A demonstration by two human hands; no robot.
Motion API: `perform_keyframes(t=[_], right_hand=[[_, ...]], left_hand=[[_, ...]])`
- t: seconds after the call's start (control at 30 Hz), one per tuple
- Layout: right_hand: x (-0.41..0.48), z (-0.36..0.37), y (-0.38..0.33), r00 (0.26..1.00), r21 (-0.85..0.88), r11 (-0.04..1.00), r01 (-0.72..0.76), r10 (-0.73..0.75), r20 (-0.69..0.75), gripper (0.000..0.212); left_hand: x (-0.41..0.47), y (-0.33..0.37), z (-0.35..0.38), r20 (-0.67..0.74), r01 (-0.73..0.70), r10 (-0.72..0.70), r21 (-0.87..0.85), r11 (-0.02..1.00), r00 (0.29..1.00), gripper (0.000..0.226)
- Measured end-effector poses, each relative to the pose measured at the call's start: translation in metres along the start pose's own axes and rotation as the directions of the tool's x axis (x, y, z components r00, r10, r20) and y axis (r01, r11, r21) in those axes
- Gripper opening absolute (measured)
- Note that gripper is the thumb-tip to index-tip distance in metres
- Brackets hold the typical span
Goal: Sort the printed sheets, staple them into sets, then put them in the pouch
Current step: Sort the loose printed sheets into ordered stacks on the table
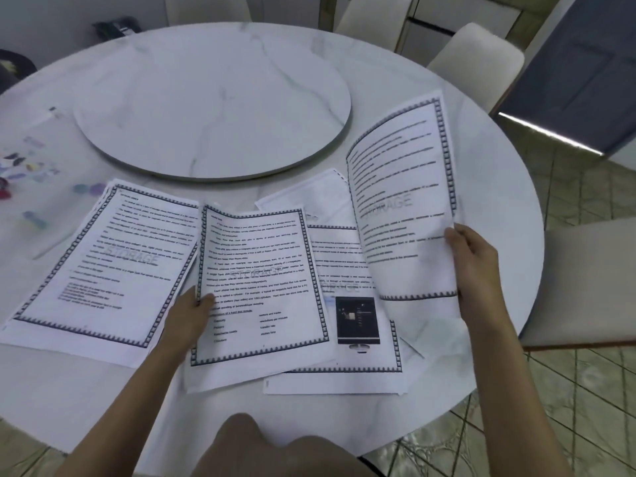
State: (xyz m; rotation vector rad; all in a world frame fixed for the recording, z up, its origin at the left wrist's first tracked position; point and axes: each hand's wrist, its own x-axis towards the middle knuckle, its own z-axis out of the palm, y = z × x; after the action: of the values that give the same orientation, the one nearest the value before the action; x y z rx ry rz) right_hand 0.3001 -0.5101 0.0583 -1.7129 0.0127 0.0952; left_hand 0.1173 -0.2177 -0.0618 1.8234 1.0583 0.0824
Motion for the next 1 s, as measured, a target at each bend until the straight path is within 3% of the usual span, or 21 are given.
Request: perform_keyframes(t=[0.33,0.5,0.73,1.0], right_hand=[[-0.002,-0.026,0.064,0.919,0.099,0.933,-0.345,0.358,-0.169,0.019],[-0.005,-0.028,0.081,0.89,0.103,0.91,-0.402,0.414,-0.188,0.021],[-0.007,-0.03,0.092,0.883,0.081,0.899,-0.431,0.439,-0.167,0.013],[-0.005,-0.032,0.104,0.892,0.15,0.889,-0.433,0.447,-0.069,0.026]], left_hand=[[-0.002,-0.004,0.002,-0.029,-0.024,0.024,-0.009,1.0,0.999,0.009],[-0.001,-0.003,0.001,-0.019,-0.025,0.025,0.001,1.0,1.0,0.019],[-0.001,-0.003,0.001,-0.012,-0.029,0.029,-0.01,1.0,1.0,0.008],[-0.001,-0.002,0.0,-0.008,-0.027,0.027,-0.015,1.0,1.0,0.008]])
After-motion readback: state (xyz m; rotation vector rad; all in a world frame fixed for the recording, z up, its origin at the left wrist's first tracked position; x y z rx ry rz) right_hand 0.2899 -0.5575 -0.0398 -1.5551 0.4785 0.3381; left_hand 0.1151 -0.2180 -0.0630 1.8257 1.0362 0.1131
